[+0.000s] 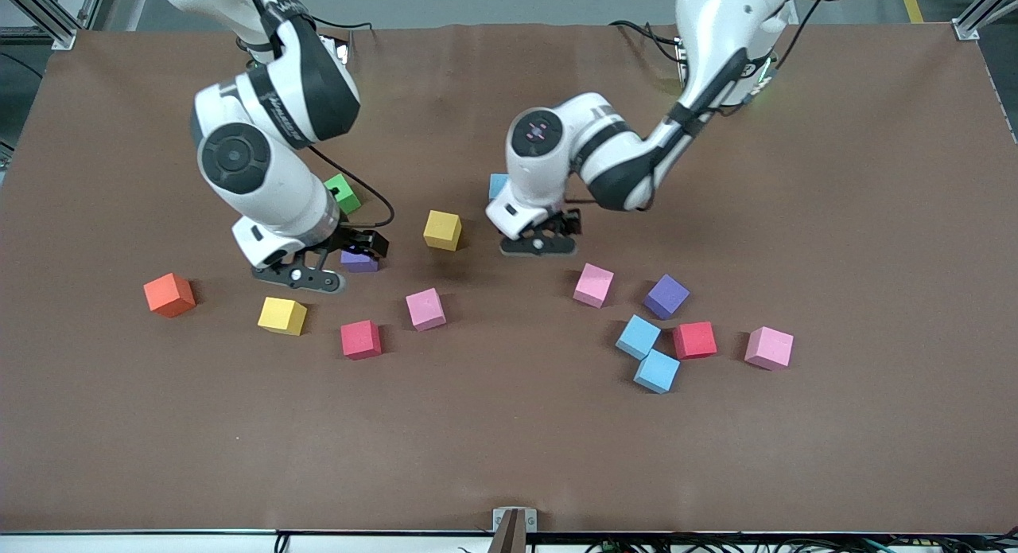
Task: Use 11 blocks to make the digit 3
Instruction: 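Grasp the pink cube with the left gripper while the right gripper reaches the yellow cube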
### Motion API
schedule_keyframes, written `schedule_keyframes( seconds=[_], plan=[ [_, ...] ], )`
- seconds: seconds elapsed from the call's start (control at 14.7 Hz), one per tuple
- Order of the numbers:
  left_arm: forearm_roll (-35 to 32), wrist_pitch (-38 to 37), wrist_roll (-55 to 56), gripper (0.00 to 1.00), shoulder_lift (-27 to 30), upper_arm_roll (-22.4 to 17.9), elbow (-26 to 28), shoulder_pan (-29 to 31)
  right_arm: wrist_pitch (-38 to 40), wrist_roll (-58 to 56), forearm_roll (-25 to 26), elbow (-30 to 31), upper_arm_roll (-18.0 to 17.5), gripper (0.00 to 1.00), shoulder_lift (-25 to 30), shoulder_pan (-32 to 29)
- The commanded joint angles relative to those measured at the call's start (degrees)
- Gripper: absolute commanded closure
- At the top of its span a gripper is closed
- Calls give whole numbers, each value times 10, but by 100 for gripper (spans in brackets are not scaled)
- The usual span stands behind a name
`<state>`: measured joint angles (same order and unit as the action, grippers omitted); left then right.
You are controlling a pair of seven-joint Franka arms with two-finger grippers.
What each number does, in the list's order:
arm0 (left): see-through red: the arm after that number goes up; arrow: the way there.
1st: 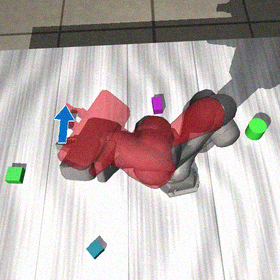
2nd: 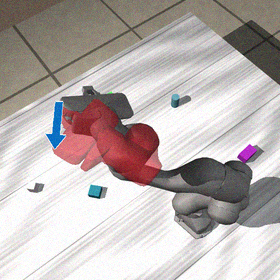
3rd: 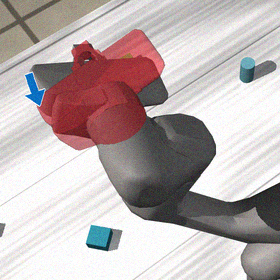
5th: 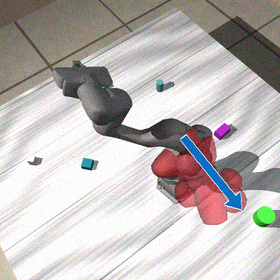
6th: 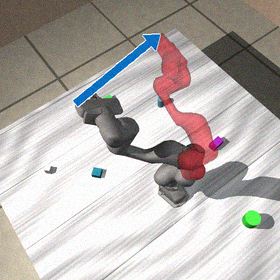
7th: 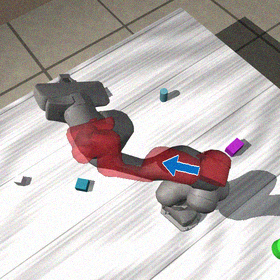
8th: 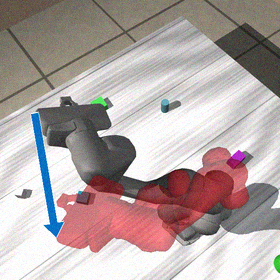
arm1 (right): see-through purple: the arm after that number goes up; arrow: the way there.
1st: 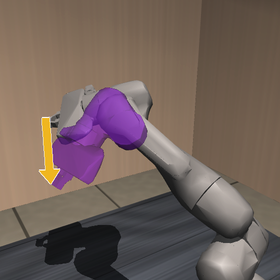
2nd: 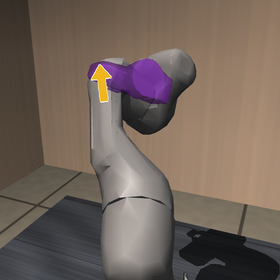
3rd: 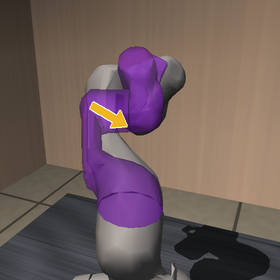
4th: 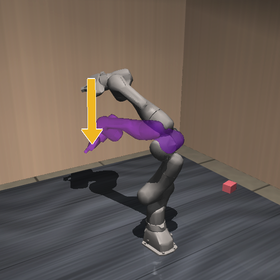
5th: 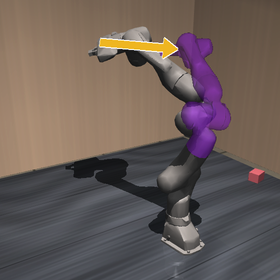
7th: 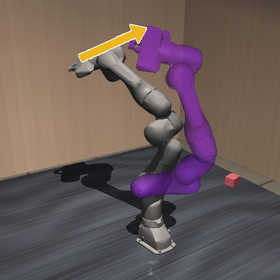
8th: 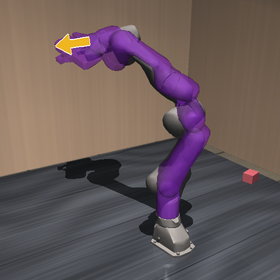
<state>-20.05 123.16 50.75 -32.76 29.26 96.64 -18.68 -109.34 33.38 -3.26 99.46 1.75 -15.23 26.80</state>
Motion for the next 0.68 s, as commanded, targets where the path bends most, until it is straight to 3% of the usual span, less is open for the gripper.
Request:
schedule_keyframes(
  seconds=[0.0, 0.14, 0.34, 0.61],
  plan=[
    [-9, -4, -78, 0, 6, 5, 4, 36, -54, 9, -5, 65, 5, 0, 16, 30],
    [-43, 11, -124, 0, 0, 3, 13, 58, -117, 11, -4, 118, 5, 0, 18, 49],
    [-65, 108, -148, 0, -12, 2, 55, 87, -219, 56, -4, 188, 5, 0, 19, 85],
    [-104, 133, -149, 0, -30, 2, 85, 99, -283, 101, -3, 215, 6, 0, 6, 122]
  ],
)
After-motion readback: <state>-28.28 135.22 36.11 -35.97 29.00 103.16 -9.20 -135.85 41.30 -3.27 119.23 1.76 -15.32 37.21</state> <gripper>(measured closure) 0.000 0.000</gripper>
